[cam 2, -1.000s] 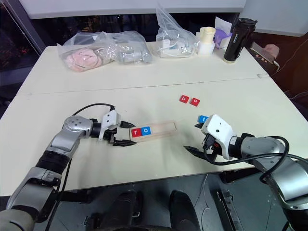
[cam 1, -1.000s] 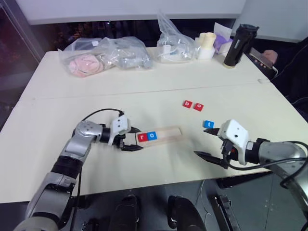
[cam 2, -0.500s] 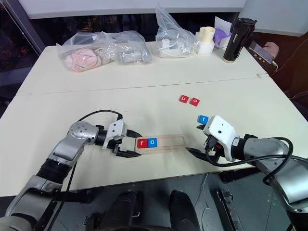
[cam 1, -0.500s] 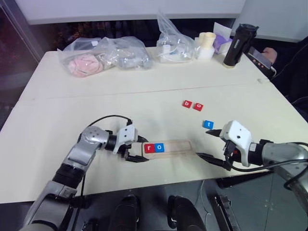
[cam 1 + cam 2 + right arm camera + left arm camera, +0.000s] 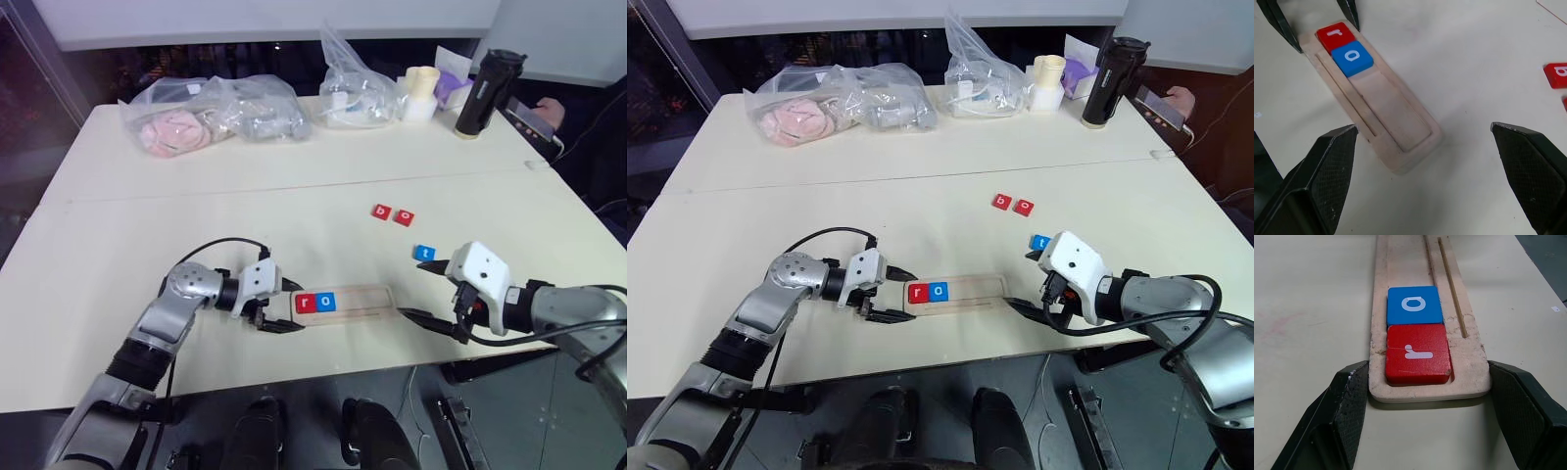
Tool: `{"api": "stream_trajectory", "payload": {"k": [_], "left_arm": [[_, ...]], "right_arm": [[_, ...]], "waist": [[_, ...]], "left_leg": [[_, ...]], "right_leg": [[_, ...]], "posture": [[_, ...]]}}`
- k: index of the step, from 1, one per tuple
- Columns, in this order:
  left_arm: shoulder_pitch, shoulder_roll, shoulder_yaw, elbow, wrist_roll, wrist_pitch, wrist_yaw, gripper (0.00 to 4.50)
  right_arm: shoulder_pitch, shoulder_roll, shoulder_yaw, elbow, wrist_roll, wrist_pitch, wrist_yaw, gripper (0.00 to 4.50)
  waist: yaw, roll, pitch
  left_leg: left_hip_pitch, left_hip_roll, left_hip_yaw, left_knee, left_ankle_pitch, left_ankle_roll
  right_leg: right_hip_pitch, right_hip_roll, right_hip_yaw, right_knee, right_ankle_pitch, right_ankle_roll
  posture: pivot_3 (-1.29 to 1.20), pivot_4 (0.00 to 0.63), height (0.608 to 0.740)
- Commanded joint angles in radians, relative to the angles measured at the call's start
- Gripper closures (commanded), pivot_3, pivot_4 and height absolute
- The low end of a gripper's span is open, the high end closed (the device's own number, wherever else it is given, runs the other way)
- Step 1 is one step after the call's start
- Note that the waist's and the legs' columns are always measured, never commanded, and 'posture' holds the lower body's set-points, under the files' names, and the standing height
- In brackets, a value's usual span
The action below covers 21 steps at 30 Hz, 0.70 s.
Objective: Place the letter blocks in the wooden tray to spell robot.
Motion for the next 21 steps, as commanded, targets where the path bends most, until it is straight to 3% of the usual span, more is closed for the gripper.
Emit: {"api": "stream_trajectory", "payload": {"k": [1, 16, 21], "left_arm": [[0.032, 0.013, -0.007, 0.006, 0.008, 0.006, 0.016, 0.03], [0.173, 0.108, 0.106, -0.187, -0.079, 0.085, 0.092, 0.03], [0.248, 0.186, 0.19, -0.29, -0.129, 0.136, 0.117, 0.03]], "right_arm": [[-0.01, -0.004, -0.014, -0.016, 0.006, -0.01, 0.002, 0.0], [-0.084, 0.045, 0.011, 0.028, 0.011, -0.007, -0.03, 0.0], [-0.28, 0.168, 0.08, 0.146, -0.045, 0.051, -0.183, 0.0]], "waist": [[0.0, 0.0, 0.0], [-0.006, 0.001, 0.0], [-0.021, 0.0, 0.0]], "left_leg": [[0.0, 0.0, 0.0, 0.0, 0.0, 0.0], [0.0, 0.002, 0.0, -0.001, 0.0, 0.0], [0.0, 0.004, 0.002, -0.001, 0.0, 0.0]], "right_leg": [[0.0, 0.0, 0.0, 0.0, 0.0, 0.0], [-0.002, 0.0, 0.0, 0.0, 0.0, -0.001], [-0.003, -0.001, 0.0, 0.0, 0.001, -0.001]], "posture": [[0.0, 0.15, 0.74], [0.0, 0.15, 0.74], [0.0, 0.15, 0.74]]}}
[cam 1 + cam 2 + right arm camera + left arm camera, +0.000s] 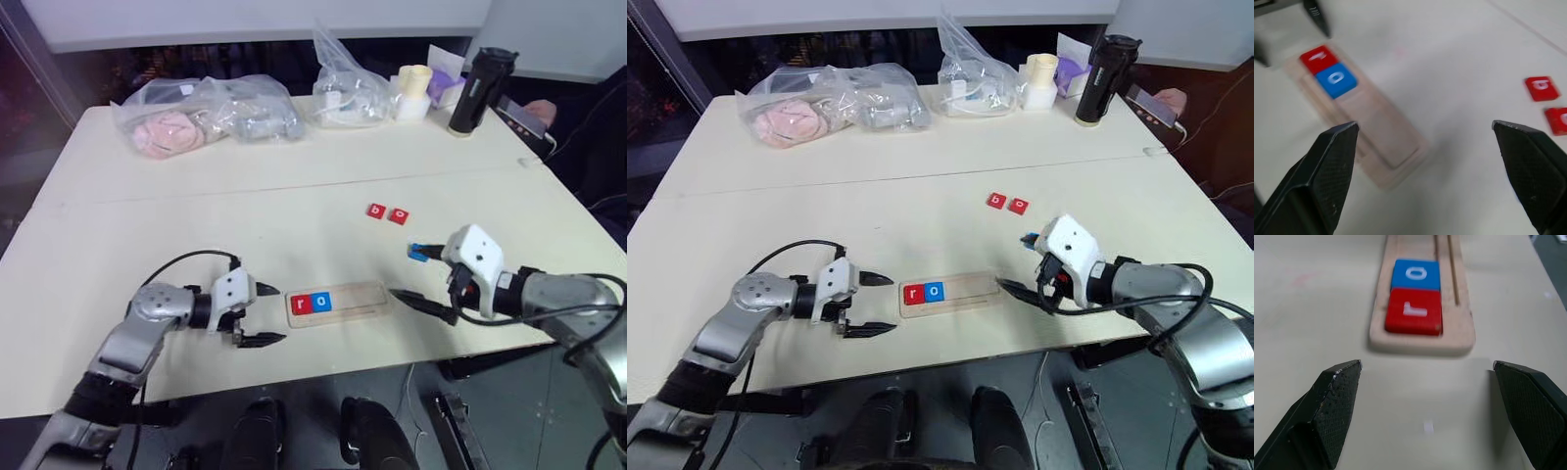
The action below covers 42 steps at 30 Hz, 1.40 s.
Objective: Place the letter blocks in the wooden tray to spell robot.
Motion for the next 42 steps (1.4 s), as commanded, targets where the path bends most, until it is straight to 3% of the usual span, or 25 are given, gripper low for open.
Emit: {"api": "stream_trajectory", "payload": {"k": [1, 7, 10, 20, 26, 42], "left_arm": [[0.034, 0.044, 0.075, -0.073, -0.039, 0.041, 0.024, 0.03], [0.057, 0.051, 0.096, -0.092, -0.047, 0.046, 0.062, 0.03], [0.054, 0.043, 0.103, -0.098, -0.052, 0.047, 0.086, 0.03], [0.093, 0.039, 0.107, -0.114, -0.052, 0.035, 0.12, 0.03], [0.115, 0.041, 0.105, -0.14, -0.053, 0.041, 0.132, 0.03], [0.132, 0.032, 0.095, -0.184, -0.056, 0.063, 0.163, 0.03]], "right_arm": [[-0.162, 0.096, 0.045, 0.094, -0.053, 0.052, -0.141, 0.0], [-0.449, 0.327, 0.096, 0.335, -0.127, 0.226, -0.372, 0.0], [-0.58, 0.485, 0.045, 0.509, -0.172, 0.274, -0.546, 0.0], [-0.78, 0.774, -0.093, 0.828, -0.247, 0.307, -0.884, 0.0], [-0.829, 0.828, -0.145, 0.95, -0.253, 0.291, -0.955, 0.0], [-0.931, 0.85, -0.298, 1.27, -0.218, 0.137, -1.091, 0.0]], "waist": [[-0.01, 0.0, 0.0], [-0.012, 0.001, 0.0], [-0.014, 0.001, 0.0], [-0.022, 0.001, 0.0], [-0.022, 0.002, 0.001], [-0.041, 0.002, 0.001]], "left_leg": [[0.0, 0.001, 0.001, 0.0, 0.0, 0.0], [-0.003, 0.001, 0.004, -0.001, 0.0, 0.0], [-0.003, 0.001, 0.005, -0.003, 0.0, 0.0], [-0.003, 0.001, 0.009, -0.003, 0.0, 0.0], [-0.002, 0.001, 0.009, -0.003, 0.0, 0.0], [-0.002, 0.001, 0.009, -0.003, 0.0, 0.0]], "right_leg": [[-0.001, 0.0, 0.0, 0.0, 0.0, 0.0], [-0.006, -0.001, 0.0, 0.001, 0.003, -0.004], [-0.007, 0.0, 0.0, 0.002, 0.003, -0.004], [-0.007, 0.0, 0.001, 0.003, 0.003, -0.004], [-0.008, 0.001, 0.001, 0.005, 0.003, -0.004], [-0.007, 0.002, 0.001, 0.005, 0.003, -0.004]], "posture": [[0.0, 0.15, 0.74], [0.0, 0.15, 0.74], [0.0, 0.15, 0.74], [0.0, 0.15, 0.74], [0.0, 0.15, 0.74], [0.0, 0.15, 0.74]]}}
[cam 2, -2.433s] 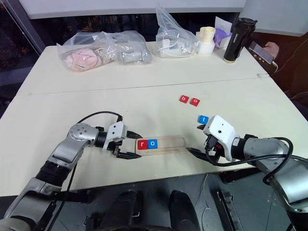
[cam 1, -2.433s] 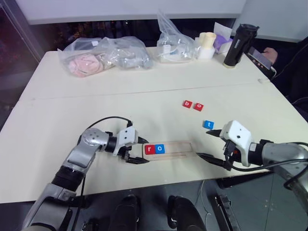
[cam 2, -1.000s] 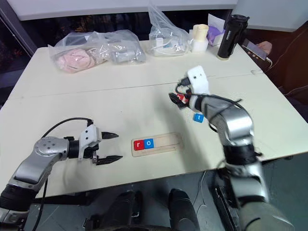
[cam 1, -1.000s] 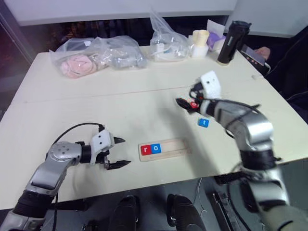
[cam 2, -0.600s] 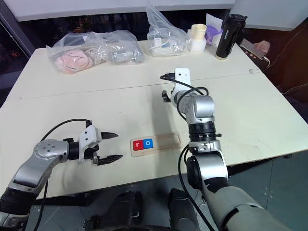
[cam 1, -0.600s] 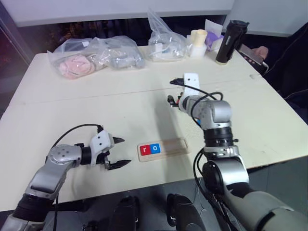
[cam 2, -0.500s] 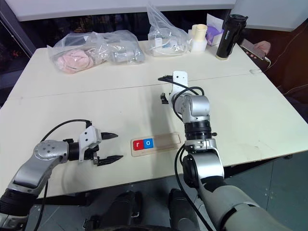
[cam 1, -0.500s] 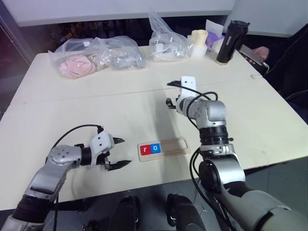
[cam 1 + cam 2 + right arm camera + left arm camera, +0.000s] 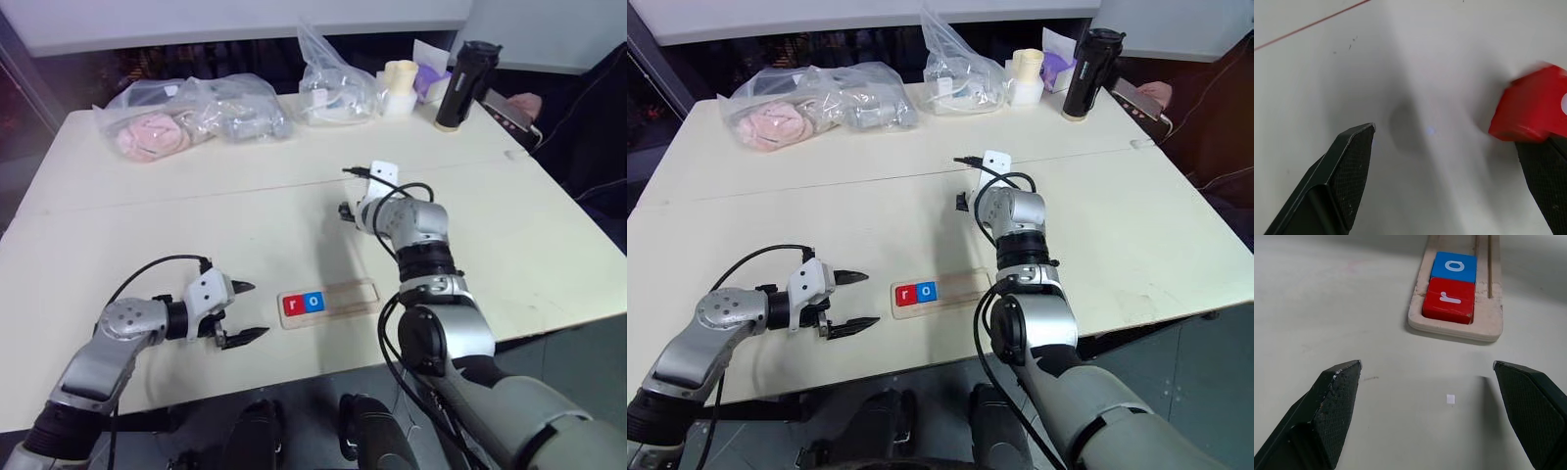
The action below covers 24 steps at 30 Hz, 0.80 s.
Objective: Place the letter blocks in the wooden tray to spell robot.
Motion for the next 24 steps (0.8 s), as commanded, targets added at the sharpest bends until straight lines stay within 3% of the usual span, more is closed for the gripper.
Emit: {"api": "stream_trajectory", "payload": {"k": [1, 16, 24], "left_arm": [[0.002, -0.002, 0.004, -0.043, -0.014, 0.003, 0.007, 0.03], [-0.001, -0.02, -0.021, -0.036, -0.004, 0.013, 0.012, 0.03], [-0.016, -0.027, -0.039, -0.031, -0.002, 0.014, 0.016, 0.03]], "right_arm": [[-0.028, 0.001, -0.026, 0.043, 0.02, -0.033, -0.028, 0.0], [0.011, -0.046, 0.2, -0.135, -0.068, -0.029, 0.134, 0.0], [0.021, -0.023, 0.208, -0.2, -0.054, 0.027, 0.167, 0.0]], "waist": [[-0.004, 0.0, 0.0], [-0.008, 0.001, 0.001], [-0.007, 0.001, 0.001]], "left_leg": [[0.0, 0.0, 0.0, 0.0, 0.0, 0.0], [0.0, 0.0, 0.0, -0.001, 0.0, 0.0], [0.0, 0.0, 0.0, -0.001, 0.0, 0.0]], "right_leg": [[0.0, 0.0, 0.0, 0.0, 0.0, 0.0], [-0.001, 0.0, 0.0, -0.001, 0.0, 0.0], [-0.001, 0.0, 0.0, -0.001, 0.0, 0.0]], "posture": [[0.0, 0.15, 0.74], [0.0, 0.15, 0.74], [0.0, 0.15, 0.74]]}}
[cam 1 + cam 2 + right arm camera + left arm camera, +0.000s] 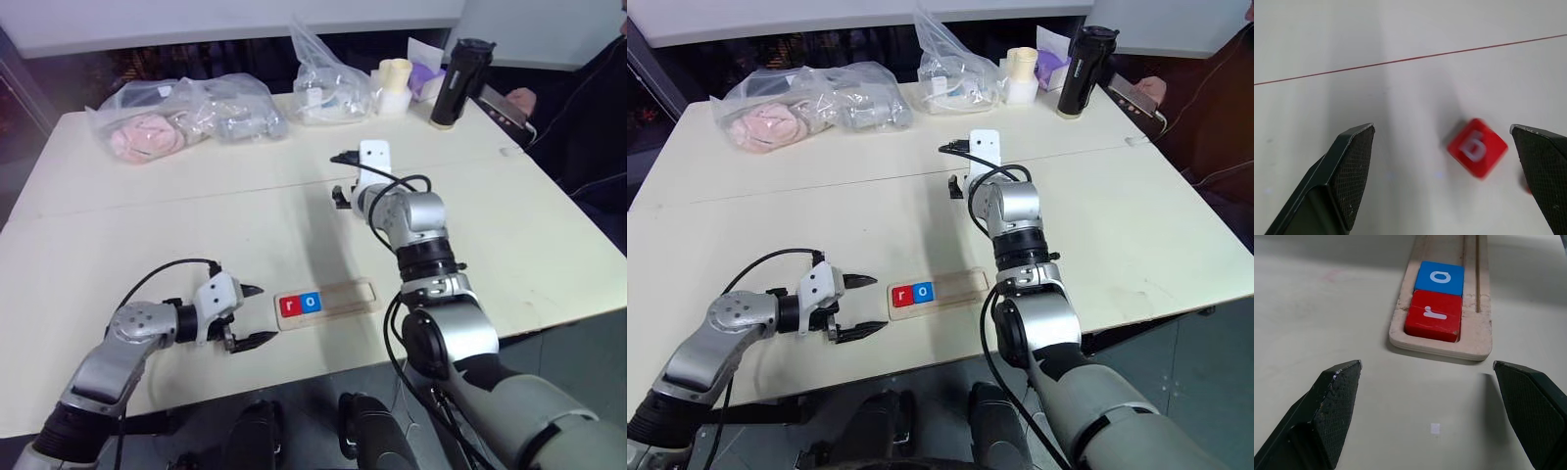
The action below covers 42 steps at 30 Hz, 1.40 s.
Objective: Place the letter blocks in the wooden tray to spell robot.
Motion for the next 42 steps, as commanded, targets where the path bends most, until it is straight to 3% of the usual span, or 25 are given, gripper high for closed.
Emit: {"api": "stream_trajectory", "payload": {"k": [1, 7, 23, 39, 42], "left_arm": [[-0.013, -0.001, 0.002, -0.013, -0.003, -0.005, 0.003, 0.03], [-0.021, -0.004, -0.008, -0.004, 0.001, -0.011, 0.002, 0.03], [-0.017, -0.001, -0.019, -0.019, 0.008, -0.01, 0.005, 0.03], [-0.008, 0.003, -0.017, -0.059, 0.004, 0.018, 0.024, 0.03], [-0.003, 0.003, -0.019, -0.067, 0.004, 0.023, 0.025, 0.0]], "right_arm": [[-0.007, 0.004, 0.004, -0.051, 0.001, 0.005, 0.008, 0.0], [0.006, -0.017, -0.001, -0.051, -0.027, -0.013, -0.017, 0.0], [-0.081, 0.015, -0.115, 0.227, 0.008, -0.188, -0.102, 0.0], [-0.098, 0.002, -0.106, 0.465, -0.008, -0.349, -0.115, 0.0], [-0.106, -0.002, -0.106, 0.484, -0.006, -0.362, -0.113, 0.84]], "waist": [[0.0, 0.0, 0.0], [0.001, 0.0, 0.0], [-0.001, 0.0, 0.0], [0.0, 0.0, 0.0], [0.0, -0.001, 0.0]], "left_leg": [[0.0, 0.0, 0.0, 0.0, 0.0, 0.0], [0.0, 0.0, 0.0, 0.0, 0.0, 0.0], [0.0, 0.0, 0.001, -0.003, 0.0, 0.0], [0.003, 0.0, 0.001, -0.006, 0.0, 0.0], [0.003, 0.0, 0.001, -0.006, 0.0, 0.0]], "right_leg": [[0.0, 0.0, 0.0, 0.0, 0.0, 0.0], [0.0, 0.0, 0.0, -0.001, 0.0, 0.0], [-0.001, 0.0, 0.0, -0.001, 0.0, 0.0], [0.001, 0.0, 0.0, -0.003, 0.0, 0.0], [0.001, 0.0, 0.0, -0.002, 0.0, 0.0]], "posture": [[0.0, 0.15, 0.74], [0.0, 0.15, 0.74], [0.0, 0.15, 0.74], [0.0, 0.15, 0.74], [0.0, 0.15, 0.74]]}}
